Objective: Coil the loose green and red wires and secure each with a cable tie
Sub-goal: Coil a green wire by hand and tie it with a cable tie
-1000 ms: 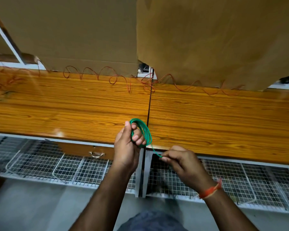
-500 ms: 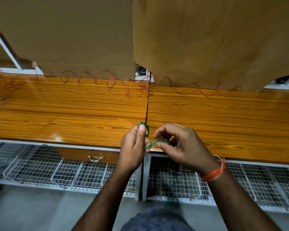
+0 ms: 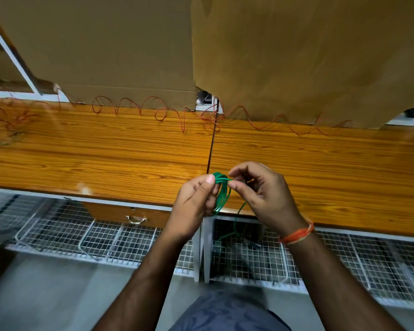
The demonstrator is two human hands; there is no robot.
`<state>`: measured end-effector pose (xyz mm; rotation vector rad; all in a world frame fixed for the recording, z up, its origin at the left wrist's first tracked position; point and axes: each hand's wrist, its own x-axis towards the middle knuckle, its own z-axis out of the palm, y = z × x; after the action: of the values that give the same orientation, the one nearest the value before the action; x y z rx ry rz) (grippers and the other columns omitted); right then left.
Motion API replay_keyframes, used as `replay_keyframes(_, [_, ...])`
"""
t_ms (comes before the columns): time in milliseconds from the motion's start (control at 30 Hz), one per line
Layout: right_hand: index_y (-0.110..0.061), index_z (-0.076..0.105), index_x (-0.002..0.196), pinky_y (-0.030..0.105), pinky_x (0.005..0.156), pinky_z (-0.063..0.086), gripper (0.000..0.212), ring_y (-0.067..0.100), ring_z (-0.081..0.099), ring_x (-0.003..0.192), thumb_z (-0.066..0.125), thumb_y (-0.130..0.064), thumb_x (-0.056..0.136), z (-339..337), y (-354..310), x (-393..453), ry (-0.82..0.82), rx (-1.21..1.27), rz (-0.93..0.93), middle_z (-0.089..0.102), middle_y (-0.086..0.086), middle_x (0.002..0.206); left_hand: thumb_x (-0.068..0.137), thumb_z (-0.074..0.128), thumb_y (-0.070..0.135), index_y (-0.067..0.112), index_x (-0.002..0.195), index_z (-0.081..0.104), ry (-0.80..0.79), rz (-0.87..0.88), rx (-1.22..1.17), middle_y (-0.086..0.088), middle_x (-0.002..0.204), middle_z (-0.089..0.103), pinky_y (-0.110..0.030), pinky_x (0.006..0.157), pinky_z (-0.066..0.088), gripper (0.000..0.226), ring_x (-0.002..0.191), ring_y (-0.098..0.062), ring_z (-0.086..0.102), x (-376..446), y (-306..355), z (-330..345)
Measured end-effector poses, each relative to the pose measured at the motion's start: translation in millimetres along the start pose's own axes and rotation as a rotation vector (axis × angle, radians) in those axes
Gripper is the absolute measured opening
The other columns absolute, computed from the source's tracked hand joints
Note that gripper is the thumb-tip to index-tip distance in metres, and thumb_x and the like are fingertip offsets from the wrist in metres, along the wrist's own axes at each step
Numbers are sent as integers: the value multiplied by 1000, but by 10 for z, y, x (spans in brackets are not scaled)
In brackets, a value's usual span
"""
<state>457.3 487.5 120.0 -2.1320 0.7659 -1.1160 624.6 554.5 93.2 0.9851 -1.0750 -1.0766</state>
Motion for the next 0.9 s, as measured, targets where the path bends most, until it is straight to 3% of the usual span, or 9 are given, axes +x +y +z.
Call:
replay_keyframes(233, [-21,75,84,29,62,37,6,12,57,73,74,-21,90,116,354,-321,-55,-271,231,60,-9,76,102,40,33,14,79,44,137,28,-356,13,49,29,-18,39,17,30,39,-2,21,36,52,171])
replay_keyframes(433, [-15,63,68,25,57,47,33,14,62,62,66,-27,99,-268,557,-433,-784,-372,655,66,0,69,102,41,33,14,79,44,186,23,-240,12,50,31,-19,42,17,30,42,-4,20,-26,36,421])
replay_keyframes(533, [-10,69,87,18,57,39,18,20,62,71,59,-17,100,-337,727,-419,-657,-707,657,64,5,78,101,44,34,14,79,43,180,-36,-164,11,51,32,-18,42,21,30,43,-4,21,-114,-71,626])
replay_keyframes(600, [-10,71,91,20,56,39,19,18,60,69,56,-16,102,-225,705,-544,-595,-547,520,62,4,75,101,43,34,13,79,43,188,-49,-172,12,50,32,-18,42,21,30,43,-4,21,-145,-105,747])
replay_keyframes(667, [-6,71,88,26,61,51,24,20,69,71,57,-18,103,-162,659,-765,-889,-140,574,72,12,82,101,42,33,13,78,43,187,-59,-154,11,50,32,-19,43,20,30,43,-4,21,-169,-115,818])
replay_keyframes(733, [-1,70,86,32,65,59,25,20,71,66,56,-13,103,-324,711,-930,-1185,-17,779,74,22,91,101,43,33,13,77,44,173,-83,-73,10,51,32,-21,44,21,31,44,-6,22,-229,-142,867])
replay_keyframes(767, [0,70,86,35,65,60,23,23,71,68,56,-10,101,-394,822,-924,-1192,-134,799,74,24,93,101,44,33,13,77,44,167,-95,-37,9,52,32,-21,45,21,31,45,-8,23,-272,-172,898])
replay_keyframes(833, [-6,71,86,32,62,51,23,29,70,78,56,-15,101,-471,1061,-894,-922,-525,655,72,15,87,101,44,32,13,76,44,168,-114,-40,9,52,33,-22,46,21,31,46,-8,24,-353,-237,979])
replay_keyframes(900, [-8,72,93,30,67,48,27,29,70,86,53,-23,105,-404,1038,-962,-645,-455,572,72,11,89,101,44,32,15,76,44,170,-116,-107,10,52,33,-23,46,17,30,45,-7,22,-380,-257,1054])
